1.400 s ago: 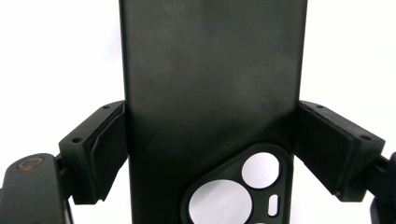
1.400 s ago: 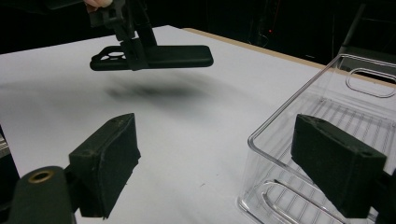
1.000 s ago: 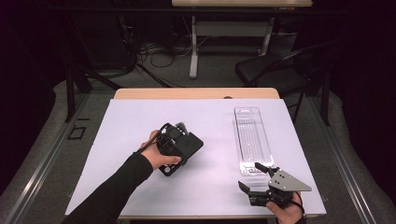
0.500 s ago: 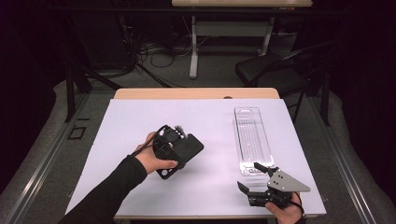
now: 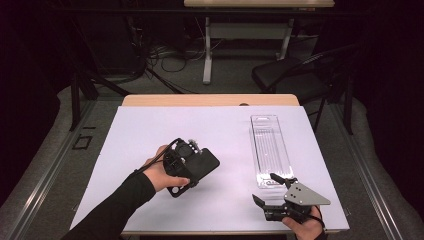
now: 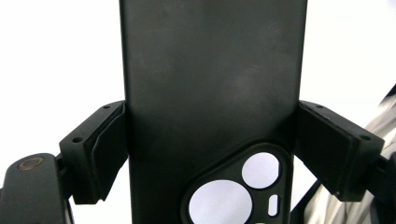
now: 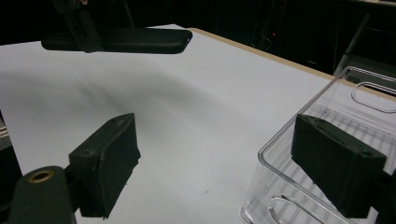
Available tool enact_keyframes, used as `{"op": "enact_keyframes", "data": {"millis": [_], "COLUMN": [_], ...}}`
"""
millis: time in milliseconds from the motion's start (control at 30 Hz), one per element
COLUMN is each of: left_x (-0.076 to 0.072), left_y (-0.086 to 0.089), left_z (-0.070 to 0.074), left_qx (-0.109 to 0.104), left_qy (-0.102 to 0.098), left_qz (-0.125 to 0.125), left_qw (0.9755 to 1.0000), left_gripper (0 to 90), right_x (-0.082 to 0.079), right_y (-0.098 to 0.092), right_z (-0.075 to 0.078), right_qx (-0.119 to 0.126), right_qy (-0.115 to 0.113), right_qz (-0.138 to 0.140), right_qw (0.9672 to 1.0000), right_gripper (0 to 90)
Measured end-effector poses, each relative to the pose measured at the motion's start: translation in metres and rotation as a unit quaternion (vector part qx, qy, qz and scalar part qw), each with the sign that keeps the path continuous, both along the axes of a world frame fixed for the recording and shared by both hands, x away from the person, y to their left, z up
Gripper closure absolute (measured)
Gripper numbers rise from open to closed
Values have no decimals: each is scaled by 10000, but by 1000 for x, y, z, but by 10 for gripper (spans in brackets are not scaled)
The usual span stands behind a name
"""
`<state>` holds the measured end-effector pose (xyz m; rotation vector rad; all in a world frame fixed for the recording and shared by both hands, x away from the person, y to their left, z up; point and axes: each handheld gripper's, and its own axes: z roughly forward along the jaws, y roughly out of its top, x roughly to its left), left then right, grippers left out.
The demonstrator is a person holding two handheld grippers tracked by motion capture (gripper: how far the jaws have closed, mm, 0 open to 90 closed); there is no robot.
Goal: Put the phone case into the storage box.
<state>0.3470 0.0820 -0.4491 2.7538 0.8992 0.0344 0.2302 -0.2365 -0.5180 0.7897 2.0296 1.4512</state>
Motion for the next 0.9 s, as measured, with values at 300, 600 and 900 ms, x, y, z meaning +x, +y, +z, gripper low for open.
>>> {"op": "enact_keyframes", "data": {"millis": [300,600,900], "left_x": [-5,-8,-8], "left_y": [-6,-12,-19], "left_z": [1,1,2], "left_qx": [18,25,42], "left_qy": [15,29,65], "left_qz": [-155,-239,-308], "left_qw": [9999,9997,9995], "left_gripper": [145,145,145], "right_x": [2,6,10], "right_y": [8,21,34], "right_z": [5,9,13], "right_qx": [-193,-370,-698], "right_qy": [52,153,19], "right_qz": [104,330,593], "right_qw": [9997,9987,9958], "right_gripper": [142,143,143]}}
